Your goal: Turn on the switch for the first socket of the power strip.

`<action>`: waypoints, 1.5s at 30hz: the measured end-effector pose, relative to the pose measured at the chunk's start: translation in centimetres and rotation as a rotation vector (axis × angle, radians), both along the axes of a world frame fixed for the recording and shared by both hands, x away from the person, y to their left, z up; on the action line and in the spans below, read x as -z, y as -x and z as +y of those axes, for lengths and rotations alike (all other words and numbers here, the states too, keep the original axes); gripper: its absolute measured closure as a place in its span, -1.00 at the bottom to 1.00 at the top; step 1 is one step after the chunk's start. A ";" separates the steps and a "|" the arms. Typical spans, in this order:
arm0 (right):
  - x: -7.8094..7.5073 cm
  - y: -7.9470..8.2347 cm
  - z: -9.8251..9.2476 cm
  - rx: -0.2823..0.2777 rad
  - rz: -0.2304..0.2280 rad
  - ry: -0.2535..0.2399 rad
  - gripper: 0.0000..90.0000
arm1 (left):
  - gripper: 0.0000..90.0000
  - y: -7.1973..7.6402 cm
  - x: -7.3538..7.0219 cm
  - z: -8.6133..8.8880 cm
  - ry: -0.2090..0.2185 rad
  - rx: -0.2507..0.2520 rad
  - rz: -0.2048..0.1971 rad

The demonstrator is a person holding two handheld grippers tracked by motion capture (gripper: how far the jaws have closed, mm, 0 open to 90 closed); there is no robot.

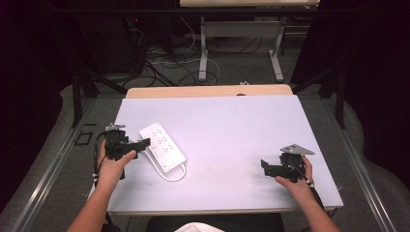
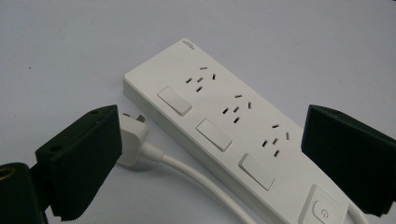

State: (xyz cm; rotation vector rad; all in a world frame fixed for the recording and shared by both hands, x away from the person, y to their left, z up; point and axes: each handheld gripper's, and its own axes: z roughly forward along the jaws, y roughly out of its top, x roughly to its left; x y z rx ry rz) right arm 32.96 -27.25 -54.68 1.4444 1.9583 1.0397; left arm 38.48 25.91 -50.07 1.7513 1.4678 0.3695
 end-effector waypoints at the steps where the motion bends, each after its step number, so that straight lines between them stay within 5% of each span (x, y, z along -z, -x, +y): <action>1: 0.0 0.0 0.0 -0.002 -0.004 0.003 -0.98 | -0.89 0.0 0.1 0.0 0.001 0.008 0.002; 27: 0.0 0.0 0.0 -0.011 -0.002 0.000 -0.98 | -0.84 1.6 2.1 -1.3 0.053 0.050 -0.002; 45: 0.0 -0.1 0.0 -0.016 -0.004 0.002 -0.98 | -0.82 1.6 3.1 -1.8 0.038 0.067 0.016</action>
